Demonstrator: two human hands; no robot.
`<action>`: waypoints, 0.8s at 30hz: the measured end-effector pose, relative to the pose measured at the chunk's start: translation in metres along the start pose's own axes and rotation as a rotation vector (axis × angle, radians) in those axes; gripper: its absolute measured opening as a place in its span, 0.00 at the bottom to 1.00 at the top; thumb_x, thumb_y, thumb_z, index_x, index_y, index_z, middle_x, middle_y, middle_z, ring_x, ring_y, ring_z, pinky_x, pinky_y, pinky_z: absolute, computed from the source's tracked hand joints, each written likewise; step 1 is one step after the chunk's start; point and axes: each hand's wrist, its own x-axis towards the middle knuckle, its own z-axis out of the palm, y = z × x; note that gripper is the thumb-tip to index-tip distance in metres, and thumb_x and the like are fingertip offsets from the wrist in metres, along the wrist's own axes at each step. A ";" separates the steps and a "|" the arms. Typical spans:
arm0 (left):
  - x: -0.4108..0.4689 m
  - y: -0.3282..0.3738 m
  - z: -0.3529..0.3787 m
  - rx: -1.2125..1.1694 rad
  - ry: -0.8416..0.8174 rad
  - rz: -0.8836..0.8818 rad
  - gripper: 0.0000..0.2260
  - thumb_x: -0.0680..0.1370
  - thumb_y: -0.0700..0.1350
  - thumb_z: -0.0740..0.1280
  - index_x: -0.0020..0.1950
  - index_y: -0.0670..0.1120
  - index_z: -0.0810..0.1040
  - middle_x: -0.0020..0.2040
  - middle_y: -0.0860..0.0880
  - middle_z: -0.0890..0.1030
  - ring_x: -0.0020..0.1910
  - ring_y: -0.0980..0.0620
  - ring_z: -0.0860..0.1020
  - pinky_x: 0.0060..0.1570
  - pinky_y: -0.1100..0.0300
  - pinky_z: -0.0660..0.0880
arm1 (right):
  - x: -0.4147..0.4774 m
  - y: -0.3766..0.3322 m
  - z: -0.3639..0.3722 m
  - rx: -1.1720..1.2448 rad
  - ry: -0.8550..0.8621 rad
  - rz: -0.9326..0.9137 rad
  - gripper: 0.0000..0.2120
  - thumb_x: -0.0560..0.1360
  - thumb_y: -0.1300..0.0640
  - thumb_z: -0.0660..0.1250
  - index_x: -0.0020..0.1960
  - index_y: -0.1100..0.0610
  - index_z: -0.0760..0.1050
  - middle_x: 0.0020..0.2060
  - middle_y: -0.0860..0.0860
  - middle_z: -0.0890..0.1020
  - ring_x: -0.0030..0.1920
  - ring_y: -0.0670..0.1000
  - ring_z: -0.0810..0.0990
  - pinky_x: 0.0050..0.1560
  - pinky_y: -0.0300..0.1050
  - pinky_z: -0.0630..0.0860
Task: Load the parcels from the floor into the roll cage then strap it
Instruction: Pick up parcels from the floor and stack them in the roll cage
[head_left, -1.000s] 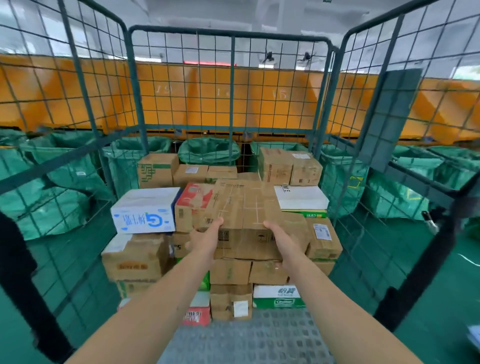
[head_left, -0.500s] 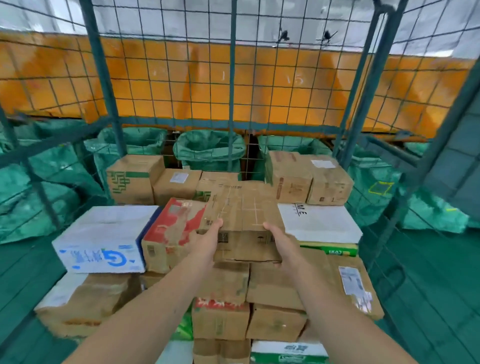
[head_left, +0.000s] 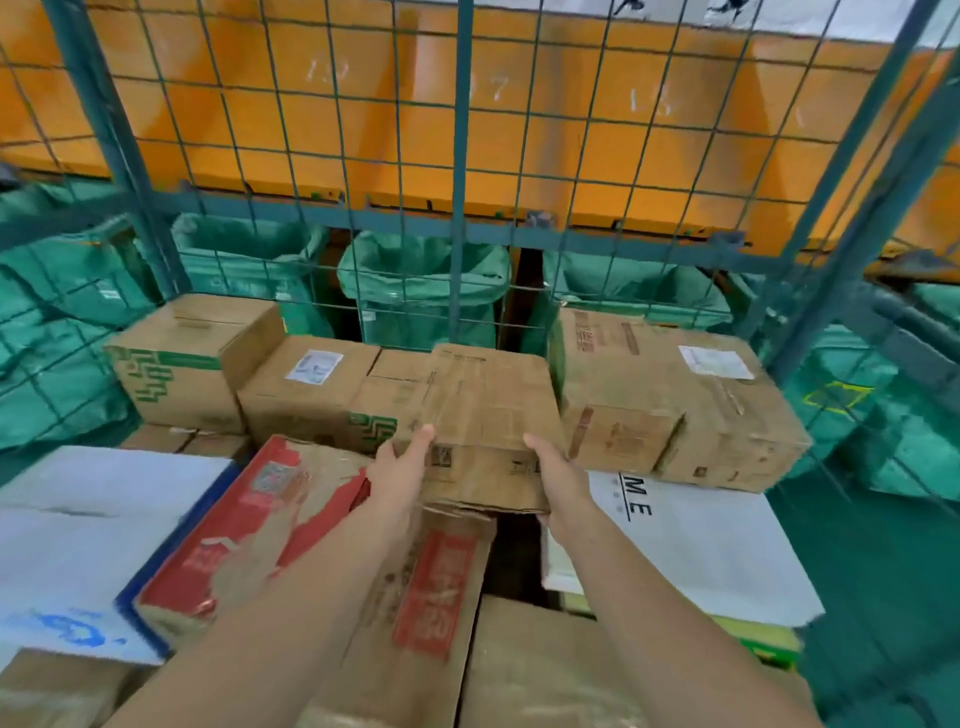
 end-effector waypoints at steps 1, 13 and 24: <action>-0.008 0.012 0.004 0.021 -0.011 0.028 0.53 0.58 0.76 0.69 0.77 0.51 0.63 0.74 0.47 0.68 0.71 0.43 0.68 0.70 0.42 0.66 | 0.010 -0.003 0.002 0.011 0.006 0.005 0.46 0.60 0.38 0.77 0.73 0.53 0.67 0.66 0.51 0.76 0.64 0.57 0.76 0.67 0.59 0.73; 0.048 0.027 0.050 0.470 0.136 -0.006 0.35 0.78 0.66 0.59 0.79 0.49 0.57 0.74 0.38 0.59 0.70 0.37 0.63 0.69 0.47 0.62 | 0.086 -0.002 0.012 -0.126 0.152 -0.011 0.30 0.76 0.48 0.69 0.75 0.54 0.66 0.70 0.56 0.69 0.63 0.57 0.73 0.67 0.54 0.73; 0.034 0.031 0.065 -0.051 0.012 -0.107 0.44 0.73 0.64 0.65 0.81 0.52 0.46 0.77 0.46 0.61 0.74 0.40 0.62 0.73 0.44 0.62 | 0.065 0.006 0.016 0.001 0.017 0.035 0.38 0.77 0.60 0.68 0.80 0.50 0.52 0.74 0.51 0.65 0.72 0.56 0.67 0.74 0.57 0.65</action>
